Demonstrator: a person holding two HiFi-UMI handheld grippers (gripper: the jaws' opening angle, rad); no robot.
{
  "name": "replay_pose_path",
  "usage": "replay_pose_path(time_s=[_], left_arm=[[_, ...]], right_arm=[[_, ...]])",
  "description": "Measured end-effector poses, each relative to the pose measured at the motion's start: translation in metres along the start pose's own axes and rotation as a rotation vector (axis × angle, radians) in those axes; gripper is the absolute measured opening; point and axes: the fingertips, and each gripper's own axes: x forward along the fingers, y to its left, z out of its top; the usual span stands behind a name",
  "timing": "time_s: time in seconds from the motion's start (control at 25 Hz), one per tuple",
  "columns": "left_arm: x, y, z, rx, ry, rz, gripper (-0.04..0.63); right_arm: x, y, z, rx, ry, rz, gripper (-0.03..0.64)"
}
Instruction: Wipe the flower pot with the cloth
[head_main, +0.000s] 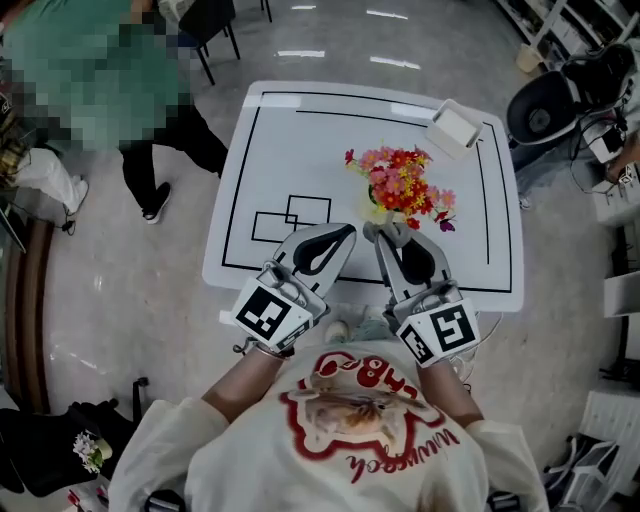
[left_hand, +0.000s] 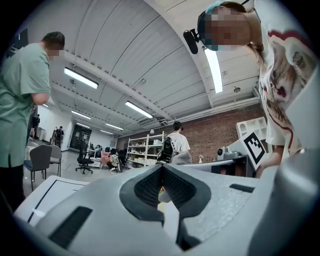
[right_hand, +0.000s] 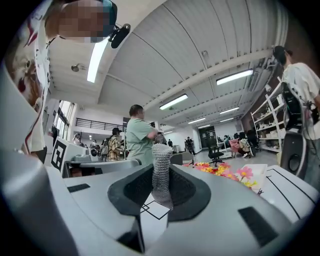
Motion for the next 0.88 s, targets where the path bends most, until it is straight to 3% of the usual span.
replay_pose_path(time_s=[0.32, 0.6, 0.88], left_arm=[[0.022, -0.02, 0.004, 0.008, -0.019, -0.06, 0.003], [0.032, -0.043, 0.017, 0.044, -0.027, -0.072, 0.004], [0.039, -0.097, 0.018, 0.035, -0.033, -0.072, 0.003]], right_arm=[[-0.024, -0.014, 0.013, -0.043, -0.024, -0.032, 0.071], [-0.045, -0.022, 0.013, -0.016, -0.029, -0.034, 0.071], [-0.096, -0.025, 0.036, -0.076, -0.059, -0.033, 0.071]])
